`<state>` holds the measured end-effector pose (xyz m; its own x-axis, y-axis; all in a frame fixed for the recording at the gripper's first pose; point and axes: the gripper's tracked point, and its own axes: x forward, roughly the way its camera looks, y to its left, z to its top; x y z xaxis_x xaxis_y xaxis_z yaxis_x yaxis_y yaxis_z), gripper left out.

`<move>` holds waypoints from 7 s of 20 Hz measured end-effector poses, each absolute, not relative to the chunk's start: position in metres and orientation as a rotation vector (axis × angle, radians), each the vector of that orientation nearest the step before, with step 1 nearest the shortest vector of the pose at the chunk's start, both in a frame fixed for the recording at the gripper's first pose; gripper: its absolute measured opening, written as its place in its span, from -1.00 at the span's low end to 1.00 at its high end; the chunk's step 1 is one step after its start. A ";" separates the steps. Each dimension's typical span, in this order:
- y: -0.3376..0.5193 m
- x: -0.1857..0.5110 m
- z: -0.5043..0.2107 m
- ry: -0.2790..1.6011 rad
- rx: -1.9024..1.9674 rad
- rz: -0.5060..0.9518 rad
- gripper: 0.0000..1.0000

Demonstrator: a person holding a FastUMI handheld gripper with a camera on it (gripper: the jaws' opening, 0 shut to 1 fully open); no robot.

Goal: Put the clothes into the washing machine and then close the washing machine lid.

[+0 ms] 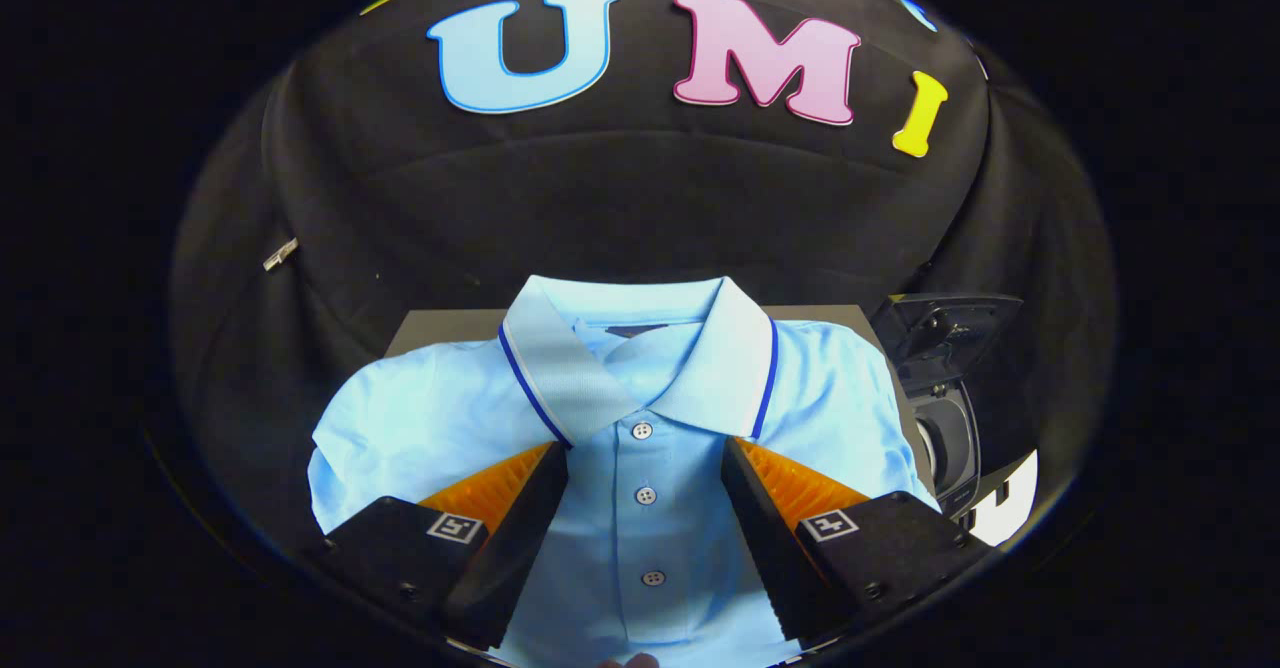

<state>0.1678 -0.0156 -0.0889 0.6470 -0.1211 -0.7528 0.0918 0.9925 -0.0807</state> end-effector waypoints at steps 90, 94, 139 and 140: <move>-0.450 0.137 -0.130 0.685 -0.183 -0.251 -0.89; -0.454 0.138 -0.193 0.787 -0.168 -0.233 -0.90; -0.472 0.133 -0.311 1.022 -0.127 -0.216 0.99; -0.471 0.135 -0.304 1.008 -0.120 -0.221 0.99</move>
